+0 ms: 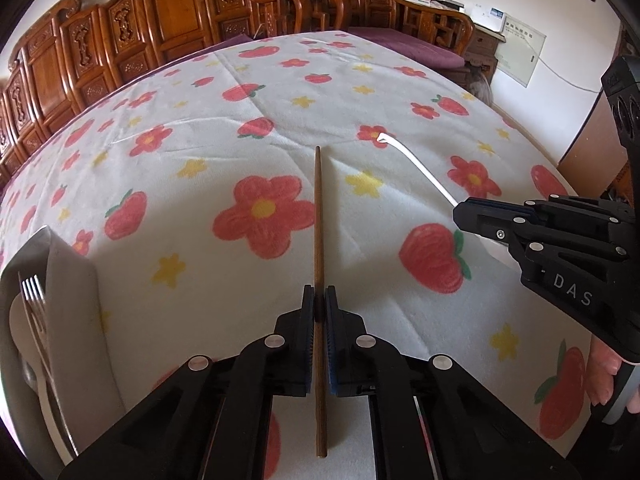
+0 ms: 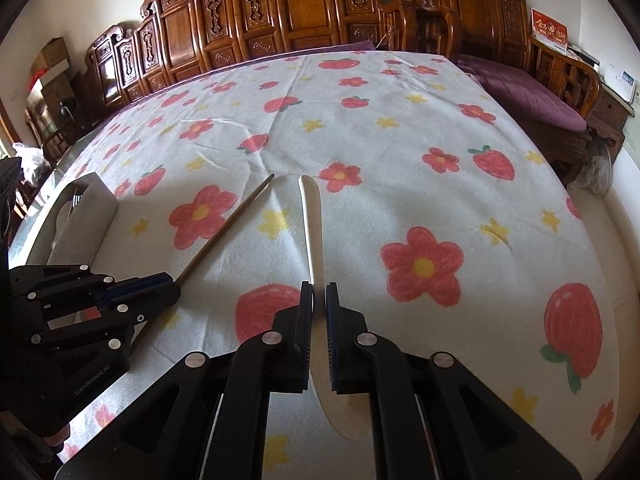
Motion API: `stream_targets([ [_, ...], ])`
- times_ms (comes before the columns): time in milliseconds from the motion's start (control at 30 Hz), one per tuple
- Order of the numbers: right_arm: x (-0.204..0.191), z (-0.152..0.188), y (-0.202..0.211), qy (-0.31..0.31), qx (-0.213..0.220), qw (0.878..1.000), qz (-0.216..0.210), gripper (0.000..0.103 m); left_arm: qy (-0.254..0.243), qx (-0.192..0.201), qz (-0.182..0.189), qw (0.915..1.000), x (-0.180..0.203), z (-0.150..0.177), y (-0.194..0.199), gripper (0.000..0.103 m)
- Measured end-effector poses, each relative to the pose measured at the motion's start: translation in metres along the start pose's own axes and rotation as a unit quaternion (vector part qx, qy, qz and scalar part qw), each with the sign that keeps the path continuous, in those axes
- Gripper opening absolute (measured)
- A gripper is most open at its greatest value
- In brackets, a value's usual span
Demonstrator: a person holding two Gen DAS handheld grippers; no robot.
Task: Organize utensils
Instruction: 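Carry the chopstick into the tray and open the left gripper while the right gripper holds the spoon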
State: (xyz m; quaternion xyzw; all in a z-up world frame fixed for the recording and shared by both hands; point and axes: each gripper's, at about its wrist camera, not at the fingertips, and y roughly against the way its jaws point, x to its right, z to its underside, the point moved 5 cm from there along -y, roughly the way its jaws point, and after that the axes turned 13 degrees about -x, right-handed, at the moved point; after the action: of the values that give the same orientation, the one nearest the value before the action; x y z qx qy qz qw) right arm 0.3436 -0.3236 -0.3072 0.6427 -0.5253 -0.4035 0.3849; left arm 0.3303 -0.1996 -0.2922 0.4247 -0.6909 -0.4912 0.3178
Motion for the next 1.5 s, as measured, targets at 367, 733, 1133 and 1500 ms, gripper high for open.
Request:
stream_targets([
  [367,-0.025,0.005,-0.001,0.036,-0.004,0.999,0.007,0.008,0.022,0.012,-0.008,0.9997,-0.019,0.024,0.031,0.004],
  [733,-0.039,0.009,0.007,0.050,0.004,0.999,-0.002,0.008,0.049,0.036,-0.021,0.9979,-0.045,0.051,0.083,0.004],
  [1133,-0.075,0.009,0.033,0.077,0.033,0.996,-0.038,0.008,0.085,0.054,-0.048,0.9938,-0.084,0.073,0.122,0.004],
  [1500,-0.120,0.012,0.066,0.114,0.068,0.989,-0.060,0.008,0.113,0.048,-0.063,0.9905,-0.119,0.087,0.130,0.004],
])
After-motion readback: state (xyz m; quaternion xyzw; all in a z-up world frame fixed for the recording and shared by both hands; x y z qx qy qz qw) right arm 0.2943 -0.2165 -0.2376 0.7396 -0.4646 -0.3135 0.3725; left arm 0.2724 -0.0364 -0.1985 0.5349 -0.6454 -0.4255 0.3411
